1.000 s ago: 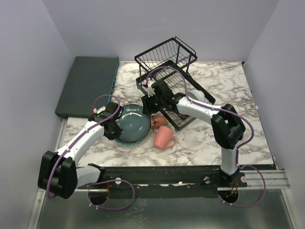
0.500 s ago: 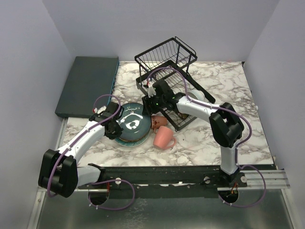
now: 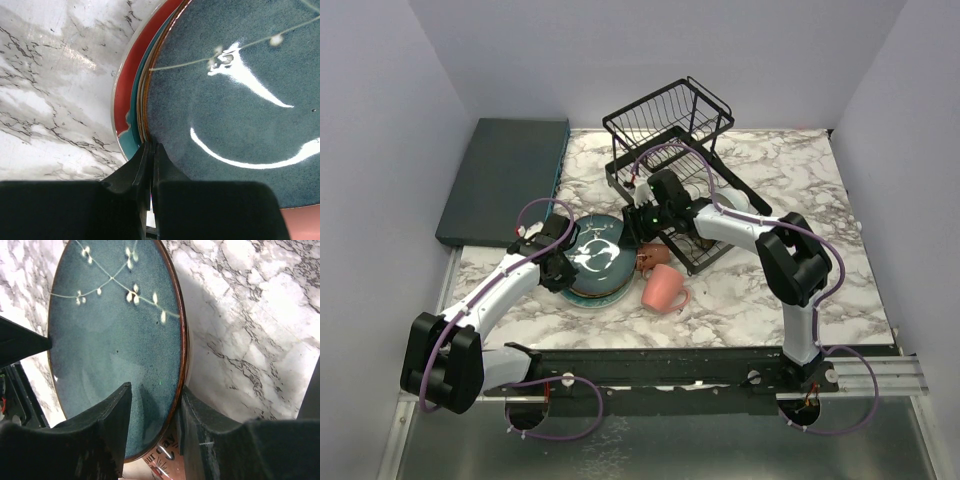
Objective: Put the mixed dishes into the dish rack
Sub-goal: Pick up the plate at the center of the board.
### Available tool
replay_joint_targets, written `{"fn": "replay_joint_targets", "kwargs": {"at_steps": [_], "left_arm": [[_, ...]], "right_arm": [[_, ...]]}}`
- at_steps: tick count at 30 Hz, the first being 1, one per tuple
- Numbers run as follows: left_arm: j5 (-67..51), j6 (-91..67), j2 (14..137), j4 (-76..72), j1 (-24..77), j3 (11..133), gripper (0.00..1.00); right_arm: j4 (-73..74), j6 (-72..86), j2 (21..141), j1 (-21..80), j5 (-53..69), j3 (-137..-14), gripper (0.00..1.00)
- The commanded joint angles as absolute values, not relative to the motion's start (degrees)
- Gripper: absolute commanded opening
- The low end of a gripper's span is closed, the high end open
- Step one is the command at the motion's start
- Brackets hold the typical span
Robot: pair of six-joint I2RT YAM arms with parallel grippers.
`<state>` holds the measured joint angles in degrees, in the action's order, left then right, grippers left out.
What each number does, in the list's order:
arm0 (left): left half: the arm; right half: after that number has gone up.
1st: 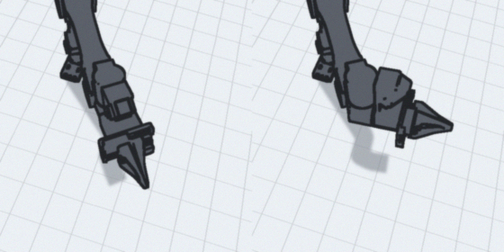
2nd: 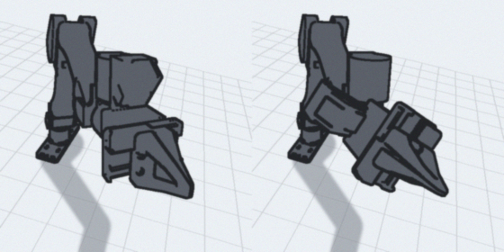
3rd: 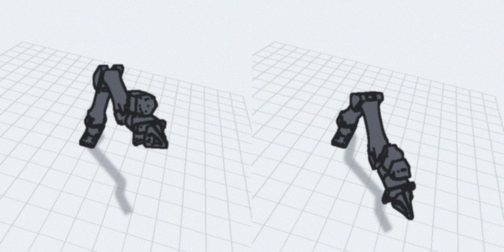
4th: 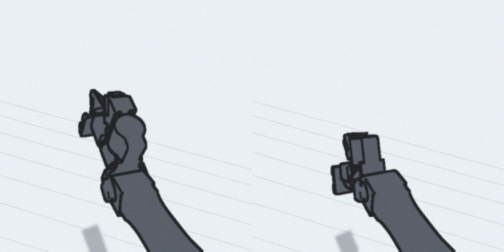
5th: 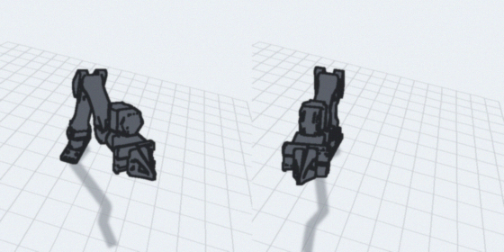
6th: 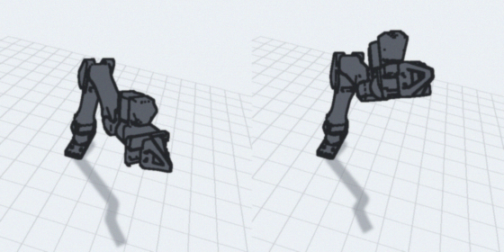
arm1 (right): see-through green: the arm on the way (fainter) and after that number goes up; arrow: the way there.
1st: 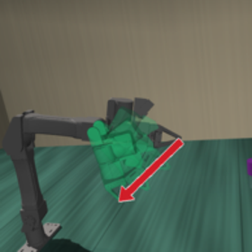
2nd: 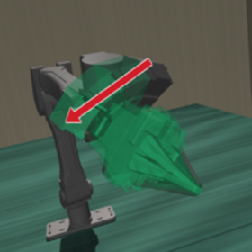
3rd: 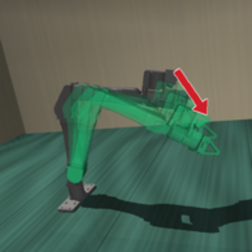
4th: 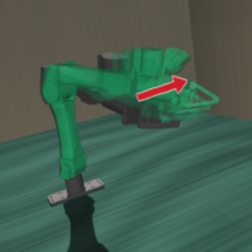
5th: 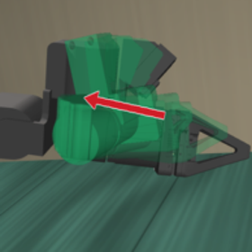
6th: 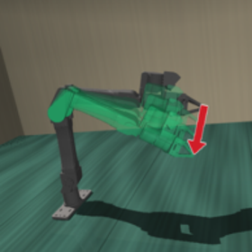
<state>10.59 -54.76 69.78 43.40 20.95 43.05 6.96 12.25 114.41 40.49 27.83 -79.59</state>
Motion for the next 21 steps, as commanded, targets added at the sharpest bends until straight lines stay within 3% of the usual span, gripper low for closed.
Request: {"fn": "replay_joint_targets", "kwargs": {"at_steps": [1, 11, 21], "left_arm": [[8.6, -54.1, 71.7, 41.4, 20.7, 40.4, 0.05], [7.7, -53.6, 71.6, 40.7, 20.7, 40.3, 0.03], [7.3, -53.2, 71.5, 40.3, 20.7, 40.3, 0.03]], "right_arm": [[2.9, 15.6, 113.7, 42.0, 38.1, -77.8, 0.43], [0.6, 17.6, 112.6, 42.1, 40.7, -76.9, 0.40], [1.2, 17.3, 110.6, 42.1, 35.3, -75.9, 0.43]]}}
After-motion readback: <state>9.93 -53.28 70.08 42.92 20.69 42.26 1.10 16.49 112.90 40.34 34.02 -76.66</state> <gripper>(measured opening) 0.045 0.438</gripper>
